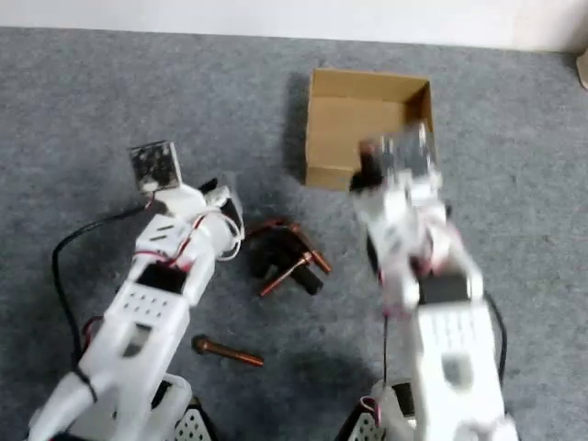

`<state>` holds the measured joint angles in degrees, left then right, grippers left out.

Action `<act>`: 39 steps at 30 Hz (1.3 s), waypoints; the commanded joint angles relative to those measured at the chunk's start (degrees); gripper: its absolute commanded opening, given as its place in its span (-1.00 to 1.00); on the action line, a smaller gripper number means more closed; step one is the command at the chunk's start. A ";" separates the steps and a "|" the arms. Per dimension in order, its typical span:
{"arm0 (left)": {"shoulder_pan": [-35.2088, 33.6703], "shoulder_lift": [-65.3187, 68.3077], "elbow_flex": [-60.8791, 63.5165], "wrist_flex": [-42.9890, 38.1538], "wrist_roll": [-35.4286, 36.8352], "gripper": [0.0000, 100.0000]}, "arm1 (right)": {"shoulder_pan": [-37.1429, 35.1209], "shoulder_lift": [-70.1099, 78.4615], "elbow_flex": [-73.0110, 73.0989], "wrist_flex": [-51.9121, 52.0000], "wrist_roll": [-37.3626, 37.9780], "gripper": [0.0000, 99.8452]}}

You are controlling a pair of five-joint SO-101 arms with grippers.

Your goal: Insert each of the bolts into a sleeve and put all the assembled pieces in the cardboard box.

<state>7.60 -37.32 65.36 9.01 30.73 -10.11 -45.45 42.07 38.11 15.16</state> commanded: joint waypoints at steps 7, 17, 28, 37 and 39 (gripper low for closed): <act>-3.03 10.42 -9.36 -1.32 0.09 -0.99 | 6.37 65.98 -72.48 25.36 0.62 -0.99; -2.68 10.68 -9.63 -1.41 0.09 -0.99 | 6.99 107.56 -131.30 50.33 0.62 -0.99; -2.68 10.59 -9.63 -1.41 0.09 -0.99 | 7.52 117.14 -143.43 53.67 0.62 -0.99; -2.68 10.59 -9.71 -1.49 0.09 -0.99 | 7.34 115.12 -143.34 51.74 0.62 -0.95; -2.68 10.59 -9.71 -1.49 0.09 -0.99 | 7.43 115.03 -143.25 51.74 0.62 -0.84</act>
<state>5.32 -26.77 58.68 8.84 30.90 -3.25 74.29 -93.93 91.74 15.43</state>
